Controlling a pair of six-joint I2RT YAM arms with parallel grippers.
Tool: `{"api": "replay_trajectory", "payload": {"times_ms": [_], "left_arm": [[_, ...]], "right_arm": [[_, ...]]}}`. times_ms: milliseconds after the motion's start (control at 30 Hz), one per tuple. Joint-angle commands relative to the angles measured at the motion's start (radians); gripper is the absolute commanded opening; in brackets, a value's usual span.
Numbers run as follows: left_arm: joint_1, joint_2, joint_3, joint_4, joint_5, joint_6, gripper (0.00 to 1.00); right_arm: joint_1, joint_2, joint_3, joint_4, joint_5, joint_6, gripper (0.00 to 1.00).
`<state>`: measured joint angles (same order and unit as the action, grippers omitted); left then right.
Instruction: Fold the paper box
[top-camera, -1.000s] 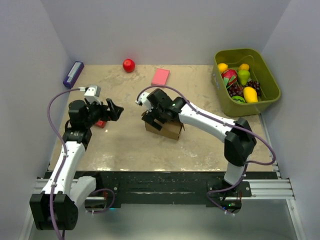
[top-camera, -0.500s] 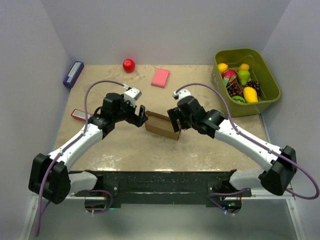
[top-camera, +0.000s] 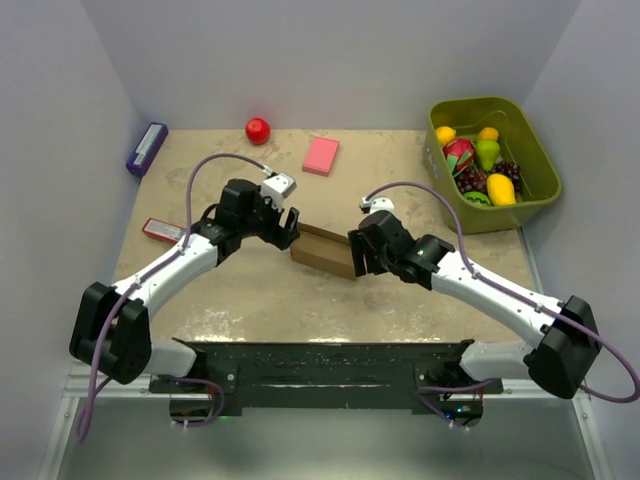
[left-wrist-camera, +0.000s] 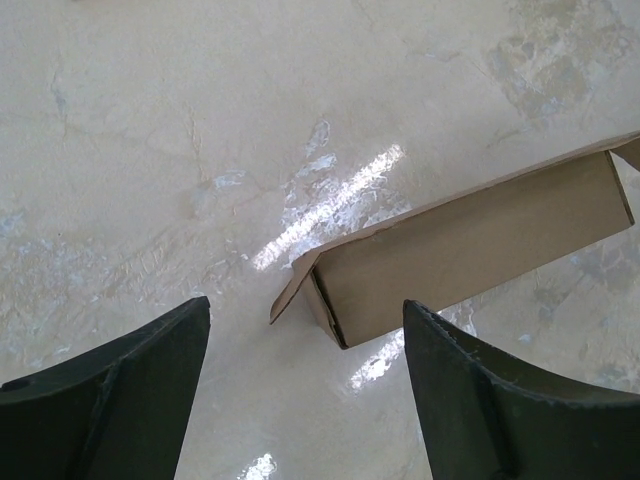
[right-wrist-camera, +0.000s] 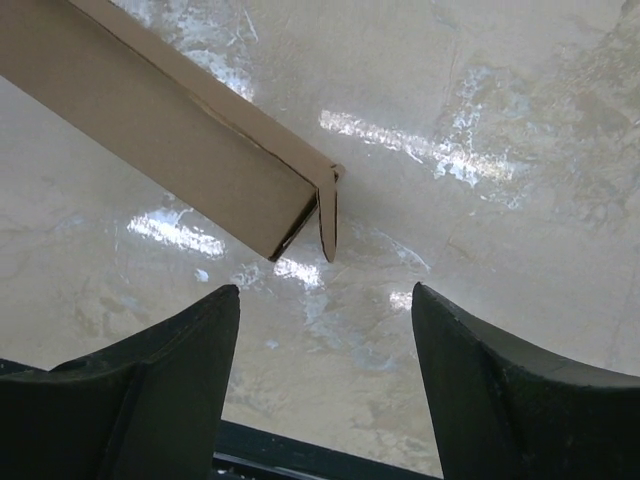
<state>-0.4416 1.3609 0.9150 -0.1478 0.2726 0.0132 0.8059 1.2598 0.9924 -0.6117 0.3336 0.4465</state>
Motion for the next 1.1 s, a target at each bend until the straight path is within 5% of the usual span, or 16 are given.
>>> {"api": "replay_trajectory", "payload": {"times_ms": [0, 733, 1067], "left_arm": [[-0.003, 0.021, 0.048, 0.011, 0.016, 0.019, 0.77], [-0.006, 0.084, 0.074, -0.001, 0.036, 0.005, 0.38], [-0.022, 0.090, 0.076, -0.006, 0.037, -0.005, 0.07]], "right_arm": [[0.004, 0.029, 0.011, 0.062, 0.059, 0.029, 0.68], [-0.007, 0.104, 0.034, 0.136, 0.104, 0.003, 0.37], [-0.008, 0.135, 0.057, 0.153, 0.102, -0.009, 0.12]]}}
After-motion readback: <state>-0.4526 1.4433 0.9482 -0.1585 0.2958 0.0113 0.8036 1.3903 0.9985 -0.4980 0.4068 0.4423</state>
